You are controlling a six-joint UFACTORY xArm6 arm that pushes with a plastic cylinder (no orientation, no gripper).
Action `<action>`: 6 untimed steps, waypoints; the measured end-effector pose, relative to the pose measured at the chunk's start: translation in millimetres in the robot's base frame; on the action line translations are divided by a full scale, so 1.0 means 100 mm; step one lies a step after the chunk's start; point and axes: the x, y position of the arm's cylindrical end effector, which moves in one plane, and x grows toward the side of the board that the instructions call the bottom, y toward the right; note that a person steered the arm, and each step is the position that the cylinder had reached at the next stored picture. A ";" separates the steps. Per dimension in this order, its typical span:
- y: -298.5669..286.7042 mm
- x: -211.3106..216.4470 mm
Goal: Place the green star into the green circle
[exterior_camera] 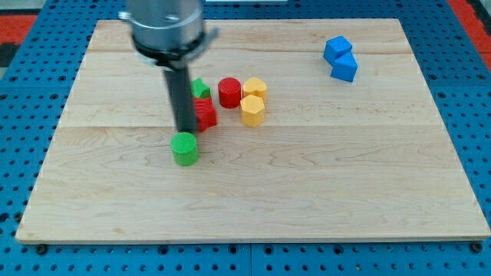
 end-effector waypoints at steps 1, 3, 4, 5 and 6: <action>-0.11 -0.04; 0.76 -0.34; 0.03 -0.24; -0.43 -0.12; -1.08 -0.57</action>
